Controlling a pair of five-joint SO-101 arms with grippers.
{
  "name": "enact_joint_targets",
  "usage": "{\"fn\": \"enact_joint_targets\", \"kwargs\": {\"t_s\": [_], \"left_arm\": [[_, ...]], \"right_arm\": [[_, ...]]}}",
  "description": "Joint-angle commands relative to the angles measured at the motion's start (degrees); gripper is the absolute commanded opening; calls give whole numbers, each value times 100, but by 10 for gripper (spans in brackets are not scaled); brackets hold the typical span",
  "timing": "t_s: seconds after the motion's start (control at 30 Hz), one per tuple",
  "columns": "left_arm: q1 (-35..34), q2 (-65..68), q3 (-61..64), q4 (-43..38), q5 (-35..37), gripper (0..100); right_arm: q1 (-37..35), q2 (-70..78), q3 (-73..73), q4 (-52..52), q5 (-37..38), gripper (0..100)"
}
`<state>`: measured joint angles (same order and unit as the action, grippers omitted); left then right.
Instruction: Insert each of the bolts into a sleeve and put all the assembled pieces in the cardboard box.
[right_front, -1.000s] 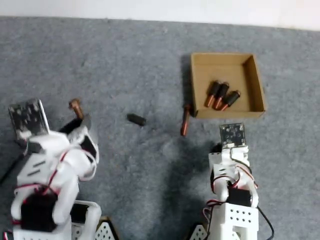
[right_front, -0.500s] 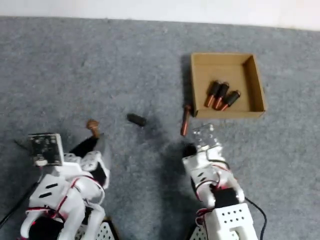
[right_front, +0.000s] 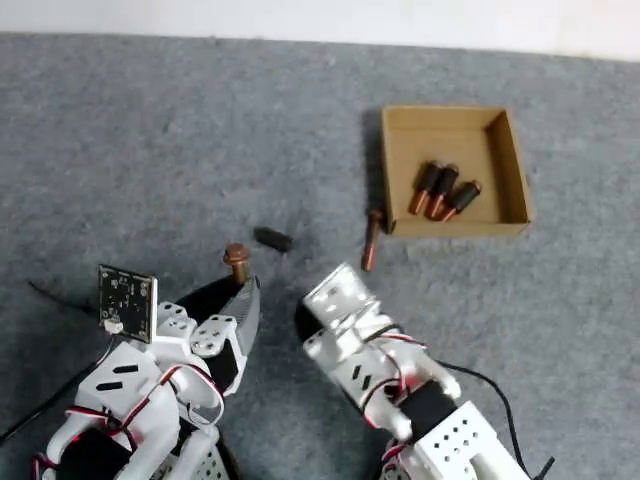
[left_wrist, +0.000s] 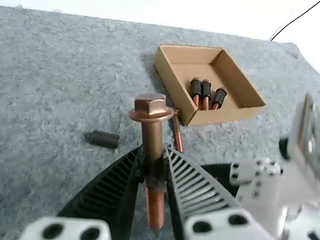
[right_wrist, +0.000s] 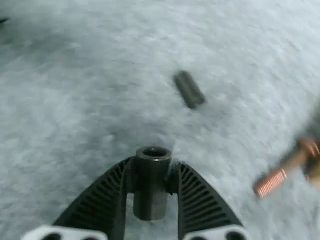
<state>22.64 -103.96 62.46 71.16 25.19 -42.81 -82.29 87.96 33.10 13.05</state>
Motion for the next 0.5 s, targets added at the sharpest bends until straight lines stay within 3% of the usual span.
{"fn": "enact_joint_targets", "kwargs": {"t_s": [0.0, 0.2, 0.47], "left_arm": [[84, -13, 31, -413, -35, 4], [75, -13, 936, -1327, 0, 4], [-365, -13, 1033, -1565, 0, 4]], "right_arm": [[-479, -75, -505, -602, 396, 6], [-681, -75, -497, -1332, 413, 5], [-611, -75, -233, -1640, 404, 5]]}}
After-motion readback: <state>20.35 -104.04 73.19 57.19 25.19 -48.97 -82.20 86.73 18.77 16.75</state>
